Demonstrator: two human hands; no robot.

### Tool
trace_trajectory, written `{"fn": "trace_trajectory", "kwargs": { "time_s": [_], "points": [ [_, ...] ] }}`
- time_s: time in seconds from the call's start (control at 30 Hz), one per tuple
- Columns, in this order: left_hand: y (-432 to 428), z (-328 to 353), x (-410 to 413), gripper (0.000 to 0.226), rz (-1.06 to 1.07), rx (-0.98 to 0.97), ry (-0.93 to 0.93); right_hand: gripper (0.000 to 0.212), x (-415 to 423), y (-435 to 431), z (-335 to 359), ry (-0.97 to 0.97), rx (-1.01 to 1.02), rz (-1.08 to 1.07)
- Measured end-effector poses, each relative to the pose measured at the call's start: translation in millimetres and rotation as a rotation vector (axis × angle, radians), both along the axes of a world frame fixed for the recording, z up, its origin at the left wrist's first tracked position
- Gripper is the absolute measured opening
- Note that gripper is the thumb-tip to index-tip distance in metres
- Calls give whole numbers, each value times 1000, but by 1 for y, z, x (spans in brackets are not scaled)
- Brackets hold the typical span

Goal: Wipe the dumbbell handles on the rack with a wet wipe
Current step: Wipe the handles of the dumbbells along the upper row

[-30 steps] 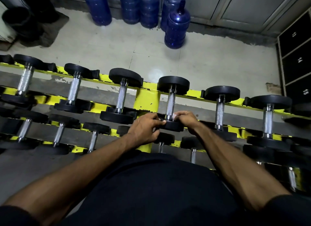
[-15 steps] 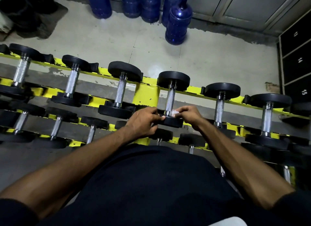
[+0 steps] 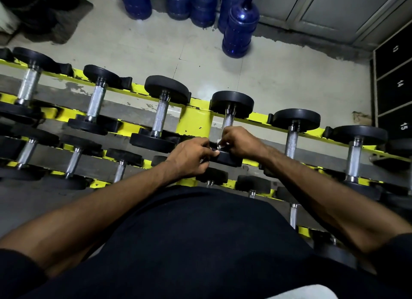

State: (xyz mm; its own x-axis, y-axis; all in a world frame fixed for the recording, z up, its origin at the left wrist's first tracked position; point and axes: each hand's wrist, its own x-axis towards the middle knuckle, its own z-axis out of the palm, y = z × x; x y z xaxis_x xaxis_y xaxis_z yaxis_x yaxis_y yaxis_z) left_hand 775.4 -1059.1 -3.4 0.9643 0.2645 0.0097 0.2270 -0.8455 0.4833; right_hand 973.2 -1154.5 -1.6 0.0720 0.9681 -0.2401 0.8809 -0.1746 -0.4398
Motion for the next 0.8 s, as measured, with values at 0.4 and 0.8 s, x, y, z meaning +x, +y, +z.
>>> {"fn": "trace_trajectory", "kwargs": {
  "time_s": [0.4, 0.8],
  "points": [
    [-1, 5, 0, 35, -3, 7, 30, 15, -4, 0, 9, -122, 55, -48],
    [-3, 2, 0, 34, 10, -2, 24, 8, -6, 1, -1, 0, 99, -248]
  ]
}}
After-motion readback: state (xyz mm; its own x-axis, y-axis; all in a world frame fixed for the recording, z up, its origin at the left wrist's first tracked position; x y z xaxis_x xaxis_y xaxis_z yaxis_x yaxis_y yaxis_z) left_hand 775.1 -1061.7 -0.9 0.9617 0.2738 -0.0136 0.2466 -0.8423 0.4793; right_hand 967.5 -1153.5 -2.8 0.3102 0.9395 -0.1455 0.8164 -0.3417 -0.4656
